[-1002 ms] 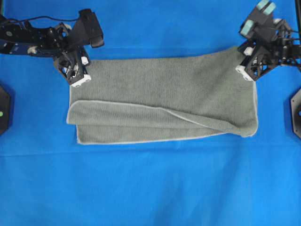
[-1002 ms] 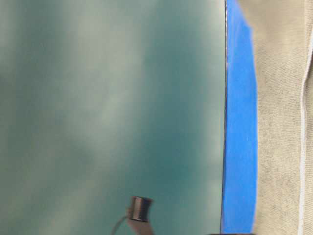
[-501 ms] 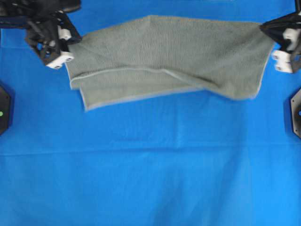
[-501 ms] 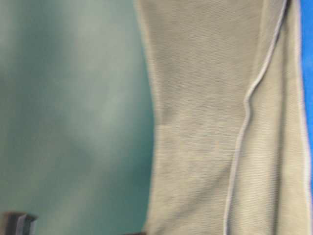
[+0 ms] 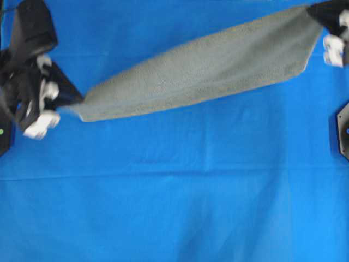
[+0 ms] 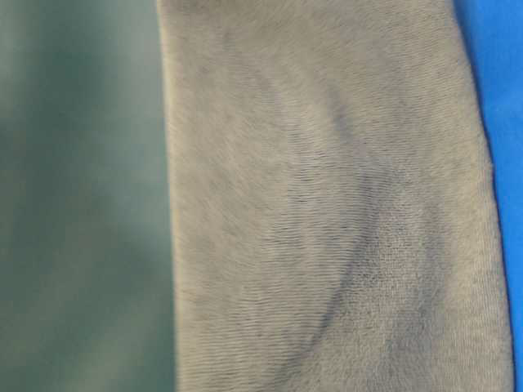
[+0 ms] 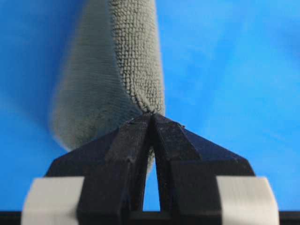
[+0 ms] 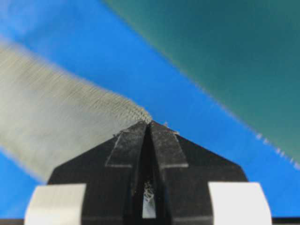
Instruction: Fold a large towel.
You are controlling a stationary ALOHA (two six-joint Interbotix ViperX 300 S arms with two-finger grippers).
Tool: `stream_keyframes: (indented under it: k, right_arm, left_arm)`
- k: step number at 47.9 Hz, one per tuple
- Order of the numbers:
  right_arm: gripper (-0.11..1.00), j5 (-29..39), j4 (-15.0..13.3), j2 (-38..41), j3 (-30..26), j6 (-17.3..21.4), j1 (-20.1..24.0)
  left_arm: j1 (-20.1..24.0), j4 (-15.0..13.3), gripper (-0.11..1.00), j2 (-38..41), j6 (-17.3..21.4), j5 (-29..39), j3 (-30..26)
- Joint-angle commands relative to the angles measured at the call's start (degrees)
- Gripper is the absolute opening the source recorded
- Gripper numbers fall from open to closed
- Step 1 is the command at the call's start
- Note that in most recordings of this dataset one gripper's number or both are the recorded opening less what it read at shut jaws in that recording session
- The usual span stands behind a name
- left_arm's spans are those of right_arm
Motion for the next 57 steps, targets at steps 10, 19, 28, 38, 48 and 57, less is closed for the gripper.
stream_keyframes:
  k: [10, 19, 28, 38, 48, 57]
  right_arm:
    - [0.01, -15.73, -0.62, 9.23, -4.75, 0.00, -13.27]
    - [0.01, -21.01, -0.53, 17.58, -8.61, 0.09, -15.64]
    - [0.01, -21.71, -0.26, 22.76, -12.22, 0.18, -15.56]
    - [0.01, -20.83, -0.18, 20.92, -11.16, 0.00, -15.64]
    - [0.01, -15.29, -0.26, 14.59, -8.17, -0.18, -15.56]
    - [0.01, -10.11, -0.18, 11.87, -7.21, -0.26, -15.56]
  left_arm:
    - [-14.15, 0.44, 0.01, 1.49, -10.37, -13.10, -2.11]
    - [-18.46, 0.53, 0.01, 7.12, -10.46, -23.47, -5.54]
    - [-21.27, 0.53, 0.01, 16.00, -9.84, -28.30, -12.57]
    - [-22.85, 0.62, 0.01, 26.37, -7.38, -28.30, -22.85]
    - [-22.76, 0.62, 0.01, 37.18, -6.06, -28.39, -33.66]
    - [-23.64, 0.62, 0.01, 45.35, -5.98, -28.74, -43.51]
